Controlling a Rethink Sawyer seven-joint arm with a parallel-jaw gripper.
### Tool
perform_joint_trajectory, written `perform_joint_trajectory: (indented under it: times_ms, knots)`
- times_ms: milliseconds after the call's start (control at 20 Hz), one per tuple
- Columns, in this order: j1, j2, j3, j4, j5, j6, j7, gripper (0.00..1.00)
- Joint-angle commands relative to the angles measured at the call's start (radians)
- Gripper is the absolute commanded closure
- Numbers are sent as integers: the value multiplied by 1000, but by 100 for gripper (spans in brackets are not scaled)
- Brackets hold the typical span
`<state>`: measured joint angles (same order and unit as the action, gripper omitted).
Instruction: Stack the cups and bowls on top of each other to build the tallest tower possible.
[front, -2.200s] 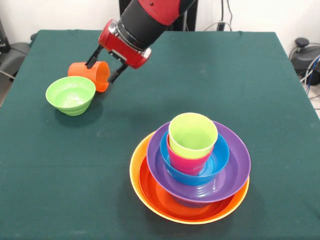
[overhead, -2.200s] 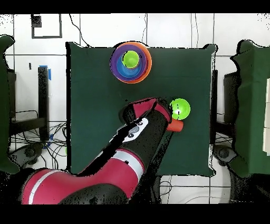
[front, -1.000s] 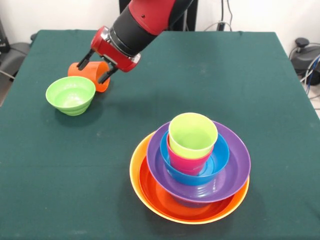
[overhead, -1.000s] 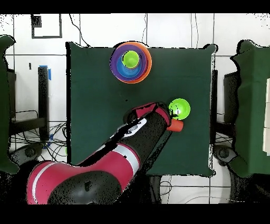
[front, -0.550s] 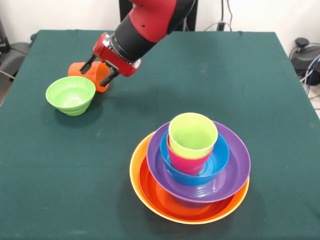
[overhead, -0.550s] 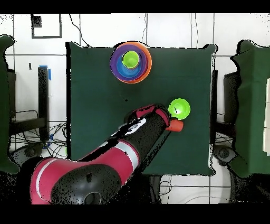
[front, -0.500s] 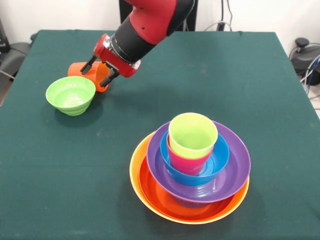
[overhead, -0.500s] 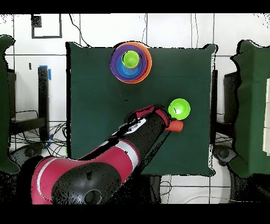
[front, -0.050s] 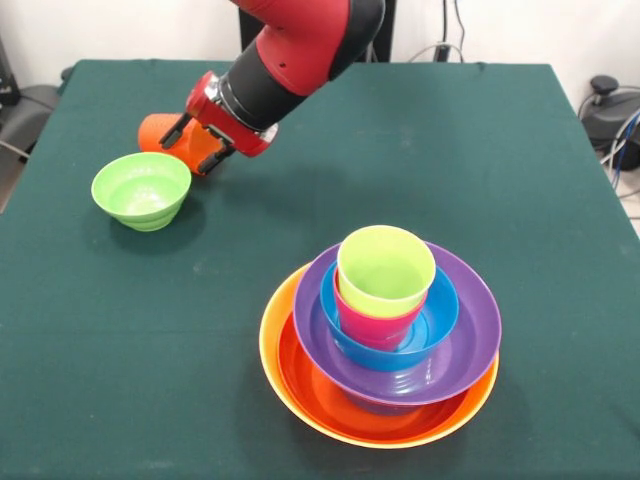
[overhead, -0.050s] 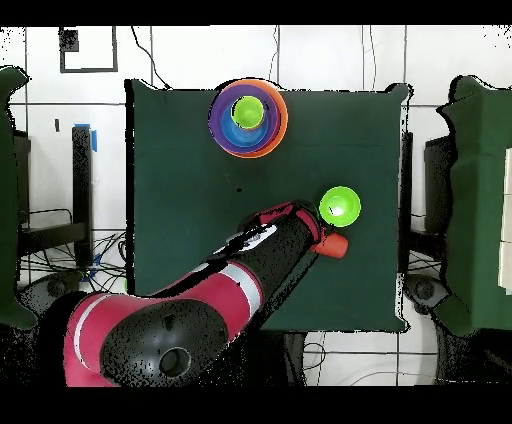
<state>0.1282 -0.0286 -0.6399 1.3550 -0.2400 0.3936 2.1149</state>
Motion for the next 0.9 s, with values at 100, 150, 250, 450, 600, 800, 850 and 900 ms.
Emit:
perform_joint_trajectory:
  times_ms: [100,150,250,450,600,800,850,900]
  knots:
    - [50,68,46,-15,63,-88,245,0]
    - [52,69,44,-16,64,-89,246,0]
    - [58,76,35,-22,65,-90,248,0]
    - [53,76,39,-30,67,-73,230,100]
    - [50,73,42,-29,67,-66,219,100]
    - [34,64,56,-31,63,-67,190,100]
    - [32,62,57,-31,63,-61,186,100]
    - [34,62,55,-32,63,-58,186,100]
